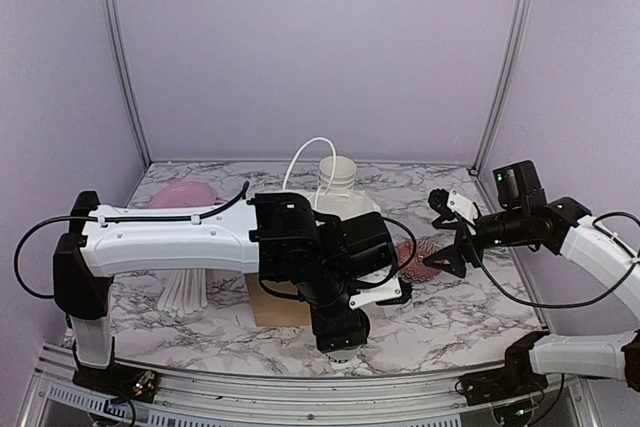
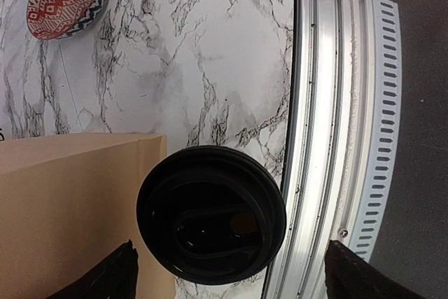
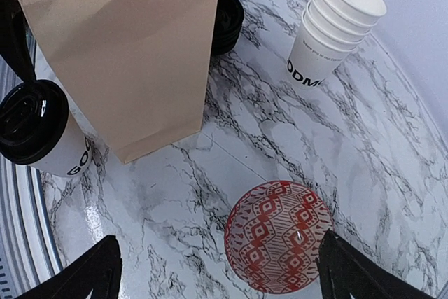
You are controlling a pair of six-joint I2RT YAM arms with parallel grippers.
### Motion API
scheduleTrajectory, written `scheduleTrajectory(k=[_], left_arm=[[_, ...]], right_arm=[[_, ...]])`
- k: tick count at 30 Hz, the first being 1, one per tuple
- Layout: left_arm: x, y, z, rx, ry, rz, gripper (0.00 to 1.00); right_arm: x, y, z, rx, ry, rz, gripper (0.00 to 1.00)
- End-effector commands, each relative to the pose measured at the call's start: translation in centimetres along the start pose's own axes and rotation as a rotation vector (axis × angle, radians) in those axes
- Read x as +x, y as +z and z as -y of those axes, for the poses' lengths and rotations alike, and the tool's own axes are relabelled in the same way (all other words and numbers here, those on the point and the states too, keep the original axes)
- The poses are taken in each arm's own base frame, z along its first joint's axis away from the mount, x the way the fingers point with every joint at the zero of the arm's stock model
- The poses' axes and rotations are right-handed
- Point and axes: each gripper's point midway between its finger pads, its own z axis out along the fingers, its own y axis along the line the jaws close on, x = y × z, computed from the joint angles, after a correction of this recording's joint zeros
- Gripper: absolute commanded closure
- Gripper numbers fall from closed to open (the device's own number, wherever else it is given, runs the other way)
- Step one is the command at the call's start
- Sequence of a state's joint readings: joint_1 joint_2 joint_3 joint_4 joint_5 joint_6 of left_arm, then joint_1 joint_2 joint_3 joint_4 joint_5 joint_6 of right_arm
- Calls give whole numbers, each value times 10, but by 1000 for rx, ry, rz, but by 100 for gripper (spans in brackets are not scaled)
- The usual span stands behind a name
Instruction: Pack the takeout coffee
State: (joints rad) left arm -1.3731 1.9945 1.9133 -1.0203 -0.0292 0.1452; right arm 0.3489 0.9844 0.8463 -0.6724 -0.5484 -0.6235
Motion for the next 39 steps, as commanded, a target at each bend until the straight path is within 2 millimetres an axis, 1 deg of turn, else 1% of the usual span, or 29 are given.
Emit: scheduleTrajectory(k=[1,4,10,12,14,19,22,25,28,31,34,37,39], left_arm=[[3,13,-8,12,-28,-22,8],[5,17,-11,9,-28,-33,10],[10,28,-13,19,-24,-59,18],[10,30,-8,50,-25,-59,20],[11,32,-7,56,-24,-64,20],[19,39,-10,35,-24,-94,16],[22,45,-9,36,-22,-109,16],[23,50,-9,38,-18,-119,20],[20,48,-9,39,-19,-112,25],[15,39,-9,39,-28,-88,28],[6,20,-3,69,-37,-40,29],[-2,-7,6,99,-30,7,30],[-9,-31,15,120,-21,56,31]], right_arm=[[-7,-1,3,5,-2,34,6],[-6,0,2,0,-1,33,6],[-2,2,0,-9,2,26,7],[0,3,0,-11,2,23,7],[0,3,0,-13,2,22,7],[3,5,-2,-20,8,15,7],[4,6,-3,-25,11,14,8],[6,5,-3,-23,10,10,8],[6,5,-2,-14,8,7,8],[3,2,-1,-10,-4,8,8],[-8,-4,1,-14,-32,14,9],[-33,-17,5,-25,-68,30,9],[-58,-27,11,-35,-95,57,10]])
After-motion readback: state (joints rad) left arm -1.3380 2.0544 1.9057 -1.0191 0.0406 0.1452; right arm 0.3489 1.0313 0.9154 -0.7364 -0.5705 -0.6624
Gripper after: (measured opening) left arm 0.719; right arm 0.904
